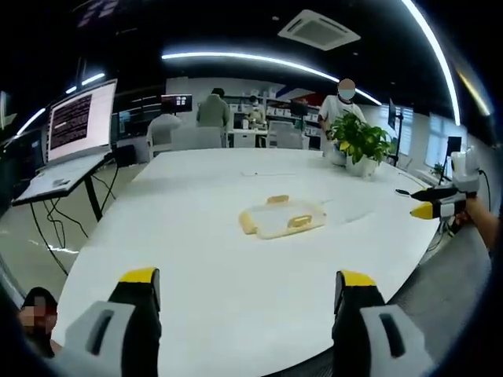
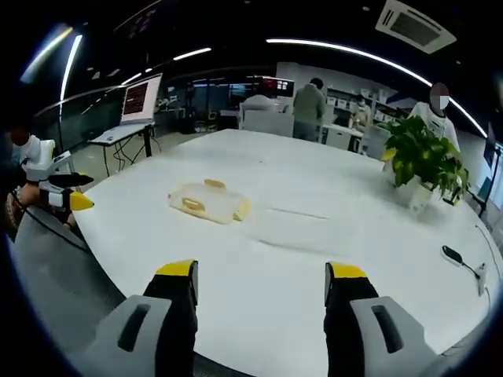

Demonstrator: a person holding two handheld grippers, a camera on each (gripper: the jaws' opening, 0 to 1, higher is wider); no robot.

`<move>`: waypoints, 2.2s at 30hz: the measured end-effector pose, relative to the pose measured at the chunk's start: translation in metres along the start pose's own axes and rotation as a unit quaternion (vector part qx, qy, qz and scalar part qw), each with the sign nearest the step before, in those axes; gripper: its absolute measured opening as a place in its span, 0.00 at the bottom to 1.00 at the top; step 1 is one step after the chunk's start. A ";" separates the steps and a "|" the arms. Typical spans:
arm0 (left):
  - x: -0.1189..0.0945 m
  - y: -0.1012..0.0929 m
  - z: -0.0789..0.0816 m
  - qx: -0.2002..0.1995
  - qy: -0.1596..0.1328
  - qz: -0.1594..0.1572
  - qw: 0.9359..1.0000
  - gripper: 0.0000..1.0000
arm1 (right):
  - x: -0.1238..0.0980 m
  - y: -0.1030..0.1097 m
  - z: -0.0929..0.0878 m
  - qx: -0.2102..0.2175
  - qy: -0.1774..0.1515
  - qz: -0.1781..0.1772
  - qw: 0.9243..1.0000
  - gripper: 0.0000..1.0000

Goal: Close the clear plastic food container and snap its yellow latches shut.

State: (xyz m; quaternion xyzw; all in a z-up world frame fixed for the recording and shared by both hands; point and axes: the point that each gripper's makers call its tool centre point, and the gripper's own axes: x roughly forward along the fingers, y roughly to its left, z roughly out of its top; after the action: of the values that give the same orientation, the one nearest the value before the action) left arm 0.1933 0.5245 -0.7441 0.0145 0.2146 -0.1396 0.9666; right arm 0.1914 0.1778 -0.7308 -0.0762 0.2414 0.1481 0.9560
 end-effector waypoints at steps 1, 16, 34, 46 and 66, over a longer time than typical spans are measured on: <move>0.000 0.000 0.000 0.001 0.000 0.000 1.000 0.89 | 0.000 0.000 0.000 0.000 0.001 0.000 1.000 0.63; 0.000 0.000 -0.001 -0.001 0.004 0.001 1.000 0.89 | 0.000 0.001 -0.002 -0.001 0.004 0.005 1.000 0.62; 0.001 0.000 -0.003 0.000 0.011 -0.001 1.000 0.90 | 0.001 0.001 -0.004 0.002 0.012 0.007 1.000 0.61; 0.013 0.010 -0.011 0.115 0.071 -0.010 0.991 0.95 | 0.002 0.000 -0.004 -0.010 0.031 0.028 0.999 0.60; 0.083 0.019 0.055 0.246 0.093 -0.112 0.958 0.92 | 0.070 -0.014 0.064 -0.162 0.035 0.106 0.980 0.52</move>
State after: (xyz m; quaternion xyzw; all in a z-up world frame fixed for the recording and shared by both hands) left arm 0.2935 0.5164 -0.7300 0.2404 0.2633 -0.2930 0.8872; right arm 0.2830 0.1959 -0.7077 -0.2094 0.2544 0.2831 0.9007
